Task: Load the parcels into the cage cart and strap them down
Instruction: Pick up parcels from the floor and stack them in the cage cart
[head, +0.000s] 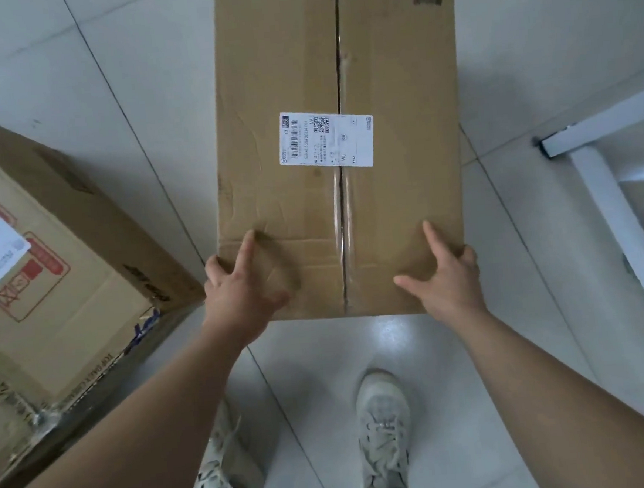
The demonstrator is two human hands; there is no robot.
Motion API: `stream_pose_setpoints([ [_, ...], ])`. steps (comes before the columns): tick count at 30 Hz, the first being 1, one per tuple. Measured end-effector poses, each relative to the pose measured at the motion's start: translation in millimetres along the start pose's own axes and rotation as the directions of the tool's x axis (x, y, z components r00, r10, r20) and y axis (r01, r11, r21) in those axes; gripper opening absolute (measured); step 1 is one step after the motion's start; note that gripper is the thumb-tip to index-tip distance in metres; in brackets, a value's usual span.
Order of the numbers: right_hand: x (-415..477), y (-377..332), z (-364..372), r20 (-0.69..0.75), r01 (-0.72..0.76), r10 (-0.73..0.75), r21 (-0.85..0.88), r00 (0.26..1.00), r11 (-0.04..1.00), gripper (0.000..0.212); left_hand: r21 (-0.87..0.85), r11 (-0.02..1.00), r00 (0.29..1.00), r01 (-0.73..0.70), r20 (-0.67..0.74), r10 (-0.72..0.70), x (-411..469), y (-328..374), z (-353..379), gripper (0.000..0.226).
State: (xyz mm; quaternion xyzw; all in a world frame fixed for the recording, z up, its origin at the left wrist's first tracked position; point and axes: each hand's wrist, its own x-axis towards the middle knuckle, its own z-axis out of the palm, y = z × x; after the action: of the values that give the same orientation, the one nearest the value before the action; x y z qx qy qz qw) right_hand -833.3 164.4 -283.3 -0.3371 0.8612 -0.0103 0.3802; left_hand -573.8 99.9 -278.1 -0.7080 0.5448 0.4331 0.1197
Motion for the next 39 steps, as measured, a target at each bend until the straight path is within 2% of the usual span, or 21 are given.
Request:
stream_pose_setpoints([
  [6,7,4,-8,0.034,0.02,-0.022,0.068,0.999,0.997,0.106,-0.009,0.999,0.998,0.049,-0.034,-0.05,5,9,2,0.118],
  [11,-15,-6,-32,-0.025,0.05,-0.048,0.085,0.999,0.995,0.1,-0.124,0.991,0.996,0.043,-0.072,-0.053,-16,19,-25,0.109],
  [14,-38,-25,-58,-0.093,0.056,-0.044,0.132,0.995,0.99,0.094,-0.096,0.995,0.986,0.01,-0.162,-0.026,-40,32,-56,0.106],
  [17,-65,-47,-93,-0.118,0.043,-0.029,0.115,0.993,0.992,0.094,-0.08,0.996,0.981,0.024,-0.19,-0.039,-69,50,-95,0.104],
  [25,-164,-92,-187,-0.083,0.047,-0.044,0.042,0.996,0.998,0.096,-0.014,0.997,0.985,0.073,-0.157,-0.075,-181,75,-185,0.102],
  [32,-258,-143,-283,-0.127,0.175,-0.17,0.027,0.977,0.984,0.095,-0.089,0.995,0.958,0.052,-0.277,-0.075,-301,98,-267,0.099],
  [39,-362,-200,-371,-0.162,0.368,-0.37,-0.043,0.915,0.929,0.094,-0.246,0.969,0.896,0.026,-0.423,-0.131,-434,102,-335,0.097],
])
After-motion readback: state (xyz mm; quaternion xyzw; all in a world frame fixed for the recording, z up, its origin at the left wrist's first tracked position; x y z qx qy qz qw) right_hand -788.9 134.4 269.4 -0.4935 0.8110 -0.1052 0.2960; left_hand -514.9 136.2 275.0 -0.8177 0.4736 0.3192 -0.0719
